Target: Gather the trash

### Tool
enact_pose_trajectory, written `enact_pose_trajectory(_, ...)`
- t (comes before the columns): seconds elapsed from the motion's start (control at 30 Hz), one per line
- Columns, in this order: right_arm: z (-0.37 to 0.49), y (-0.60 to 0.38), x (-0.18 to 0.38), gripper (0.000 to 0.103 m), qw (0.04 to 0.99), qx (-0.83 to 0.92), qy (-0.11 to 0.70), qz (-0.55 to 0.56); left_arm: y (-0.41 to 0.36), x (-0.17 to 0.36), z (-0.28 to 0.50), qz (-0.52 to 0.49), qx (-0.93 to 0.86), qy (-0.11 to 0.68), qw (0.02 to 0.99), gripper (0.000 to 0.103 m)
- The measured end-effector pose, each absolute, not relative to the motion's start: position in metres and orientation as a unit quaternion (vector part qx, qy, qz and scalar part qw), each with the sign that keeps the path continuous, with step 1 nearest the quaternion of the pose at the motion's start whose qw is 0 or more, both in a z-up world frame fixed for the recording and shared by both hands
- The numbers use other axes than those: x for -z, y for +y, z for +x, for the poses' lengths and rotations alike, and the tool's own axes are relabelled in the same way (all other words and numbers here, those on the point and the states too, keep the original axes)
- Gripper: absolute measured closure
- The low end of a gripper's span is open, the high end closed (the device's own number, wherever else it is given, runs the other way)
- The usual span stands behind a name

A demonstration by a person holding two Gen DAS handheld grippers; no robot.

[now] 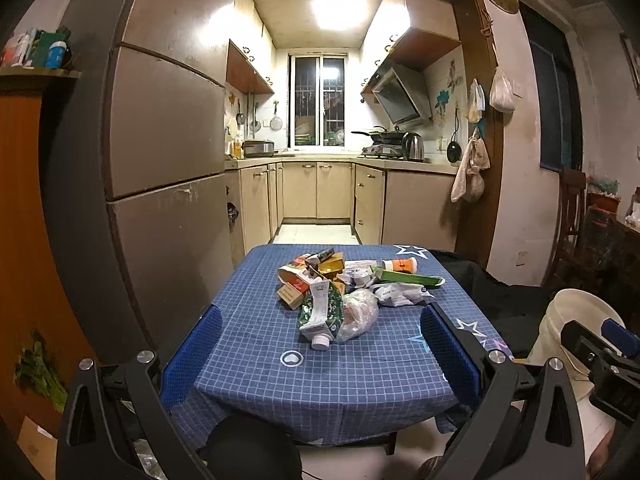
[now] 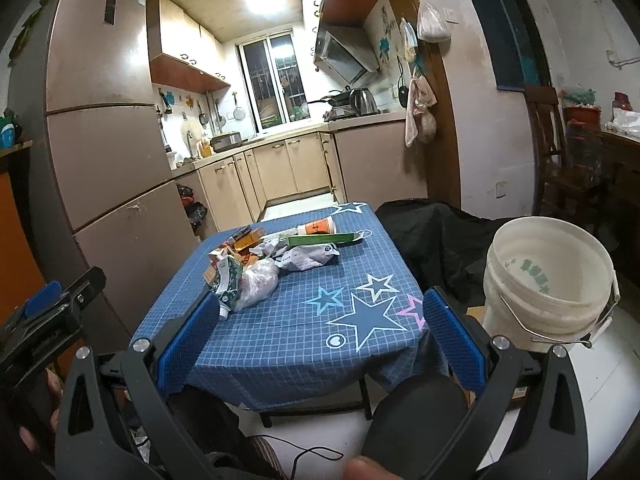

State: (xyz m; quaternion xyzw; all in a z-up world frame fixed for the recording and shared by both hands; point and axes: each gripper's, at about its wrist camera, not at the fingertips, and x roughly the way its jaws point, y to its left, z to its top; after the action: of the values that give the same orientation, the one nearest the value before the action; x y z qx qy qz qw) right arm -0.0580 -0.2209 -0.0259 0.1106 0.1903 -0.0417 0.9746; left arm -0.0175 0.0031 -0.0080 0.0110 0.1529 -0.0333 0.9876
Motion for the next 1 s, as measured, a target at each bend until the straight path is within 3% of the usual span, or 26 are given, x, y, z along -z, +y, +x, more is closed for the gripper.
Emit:
enact_pose_trajectory(0.63, -0.035, -0.229, 0.032, 0.005, 0.969, 0.031, 0.215, 0.116, -0.004, 0.021, -0.004, 0.051, 0.021, 0.159, 0.986, 0.003)
enact_pose_trajectory(1.0, 0.017, -0.221, 0.058, 0.005, 0.964, -0.004, 0.249, 0.095, 0.034, 0.061, 0.048, 0.026, 0.017, 0.233, 0.972, 0.003)
